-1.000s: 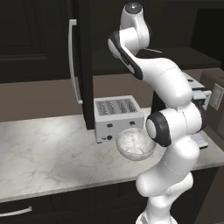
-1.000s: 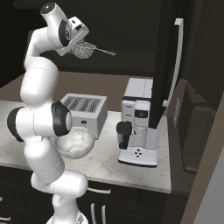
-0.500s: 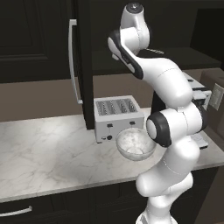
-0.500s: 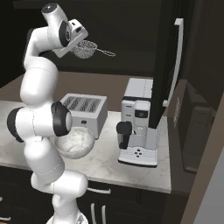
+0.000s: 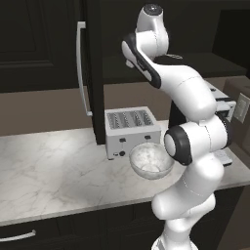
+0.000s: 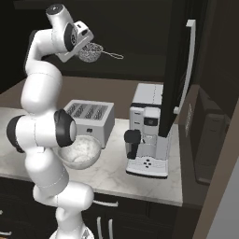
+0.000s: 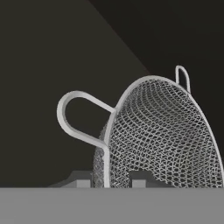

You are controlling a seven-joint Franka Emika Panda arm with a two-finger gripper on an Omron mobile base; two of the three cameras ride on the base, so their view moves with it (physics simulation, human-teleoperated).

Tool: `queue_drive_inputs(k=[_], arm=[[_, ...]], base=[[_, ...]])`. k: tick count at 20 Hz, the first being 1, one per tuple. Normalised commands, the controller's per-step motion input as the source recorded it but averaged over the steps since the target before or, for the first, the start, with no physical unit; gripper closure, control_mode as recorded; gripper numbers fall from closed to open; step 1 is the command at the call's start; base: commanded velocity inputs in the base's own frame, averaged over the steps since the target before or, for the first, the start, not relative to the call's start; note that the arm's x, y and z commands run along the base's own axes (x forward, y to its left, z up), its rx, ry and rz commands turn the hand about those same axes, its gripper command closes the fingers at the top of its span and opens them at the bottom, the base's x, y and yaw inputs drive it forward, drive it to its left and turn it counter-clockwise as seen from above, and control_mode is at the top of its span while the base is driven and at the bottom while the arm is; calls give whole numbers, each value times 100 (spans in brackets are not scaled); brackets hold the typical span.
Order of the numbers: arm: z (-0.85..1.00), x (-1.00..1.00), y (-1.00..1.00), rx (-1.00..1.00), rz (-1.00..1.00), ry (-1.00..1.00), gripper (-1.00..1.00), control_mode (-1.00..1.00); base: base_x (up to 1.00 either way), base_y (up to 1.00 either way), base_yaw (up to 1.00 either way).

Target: Open the cabinet and setup a tea strainer by placing it in the bowl upright.

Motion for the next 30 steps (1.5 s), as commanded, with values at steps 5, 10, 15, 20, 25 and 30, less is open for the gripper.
queue_drive_inputs(k=[5, 10, 15, 20, 25, 30], arm=[[0, 0, 27, -7, 0, -6, 100, -100], [0, -2, 26, -22, 0, -13, 100, -100], [5, -8, 11, -15, 0, -15, 100, -100], [2, -52, 1, -3, 0, -3, 100, -100], [0, -93, 0, 0, -1, 0, 100, -100], [0, -100, 0, 0, -5, 0, 100, -100]], base=[[0, 0, 0], [0, 0, 0], [0, 0, 0], [0, 0, 0], [0, 0, 0], [0, 0, 0]])
